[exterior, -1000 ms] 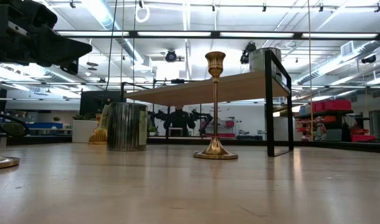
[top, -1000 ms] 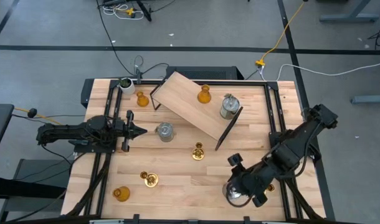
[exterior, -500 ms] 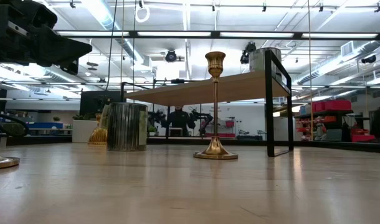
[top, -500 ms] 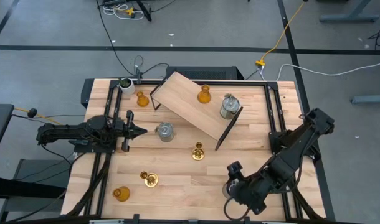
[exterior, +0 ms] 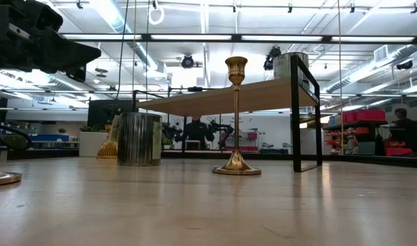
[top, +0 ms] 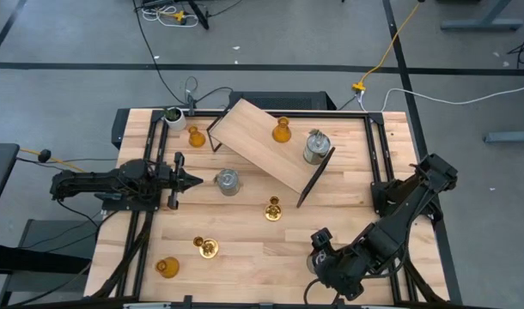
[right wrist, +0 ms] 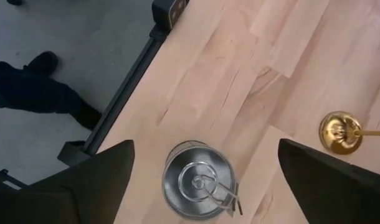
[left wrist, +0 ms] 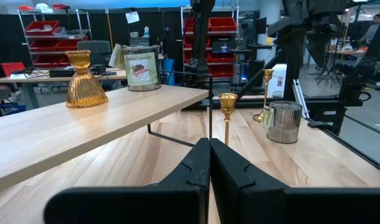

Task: Pick & Place candle stick holders
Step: Put the bottom scented candle on the shelf aligned with the other scented candle

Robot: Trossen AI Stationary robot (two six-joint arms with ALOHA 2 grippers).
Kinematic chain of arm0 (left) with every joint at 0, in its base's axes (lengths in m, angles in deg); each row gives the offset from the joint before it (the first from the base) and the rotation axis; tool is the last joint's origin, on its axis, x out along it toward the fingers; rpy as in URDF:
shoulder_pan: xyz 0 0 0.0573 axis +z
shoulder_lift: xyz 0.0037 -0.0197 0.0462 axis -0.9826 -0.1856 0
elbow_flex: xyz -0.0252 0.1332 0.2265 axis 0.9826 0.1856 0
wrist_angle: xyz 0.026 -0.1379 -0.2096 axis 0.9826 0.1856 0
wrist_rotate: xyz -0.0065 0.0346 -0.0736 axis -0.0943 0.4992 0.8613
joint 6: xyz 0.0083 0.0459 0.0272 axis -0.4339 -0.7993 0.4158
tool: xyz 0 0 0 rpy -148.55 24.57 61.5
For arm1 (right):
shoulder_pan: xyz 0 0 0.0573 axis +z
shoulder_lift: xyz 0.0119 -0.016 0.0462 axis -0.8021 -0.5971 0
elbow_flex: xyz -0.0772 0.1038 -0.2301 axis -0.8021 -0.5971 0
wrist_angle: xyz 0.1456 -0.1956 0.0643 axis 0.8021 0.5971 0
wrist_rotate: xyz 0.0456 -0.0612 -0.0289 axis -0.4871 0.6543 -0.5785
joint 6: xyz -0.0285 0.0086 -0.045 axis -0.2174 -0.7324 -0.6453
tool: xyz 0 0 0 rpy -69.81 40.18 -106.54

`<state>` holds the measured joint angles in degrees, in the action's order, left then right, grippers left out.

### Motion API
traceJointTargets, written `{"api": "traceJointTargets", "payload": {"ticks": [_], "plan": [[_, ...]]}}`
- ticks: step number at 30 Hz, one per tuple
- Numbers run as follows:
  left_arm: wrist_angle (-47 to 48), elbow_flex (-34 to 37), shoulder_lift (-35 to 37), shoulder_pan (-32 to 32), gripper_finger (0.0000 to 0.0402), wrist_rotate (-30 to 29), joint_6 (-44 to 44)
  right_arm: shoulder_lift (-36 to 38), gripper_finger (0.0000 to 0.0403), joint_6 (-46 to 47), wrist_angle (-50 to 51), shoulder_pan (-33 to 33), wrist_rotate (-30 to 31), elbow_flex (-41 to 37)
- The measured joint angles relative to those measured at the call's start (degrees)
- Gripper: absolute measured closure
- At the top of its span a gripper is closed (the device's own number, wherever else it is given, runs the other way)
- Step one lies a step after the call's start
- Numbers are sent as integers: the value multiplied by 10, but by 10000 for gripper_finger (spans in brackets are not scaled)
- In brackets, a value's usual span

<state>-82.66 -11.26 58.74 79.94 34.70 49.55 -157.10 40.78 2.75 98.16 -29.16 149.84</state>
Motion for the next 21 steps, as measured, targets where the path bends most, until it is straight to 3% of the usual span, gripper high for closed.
{"api": "traceJointTargets", "payload": {"ticks": [7, 13, 21], "plan": [[0, 0, 0, 0, 390, 0, 0, -6, 4, -3, 4, 6, 43, 0], [0, 0, 0, 0, 390, 0, 0, -6, 3, -4, 0, 8, -3, -42], [0, 0, 0, 0, 390, 0, 0, -6, 3, -13, -57, 10, -6, -130]]}}
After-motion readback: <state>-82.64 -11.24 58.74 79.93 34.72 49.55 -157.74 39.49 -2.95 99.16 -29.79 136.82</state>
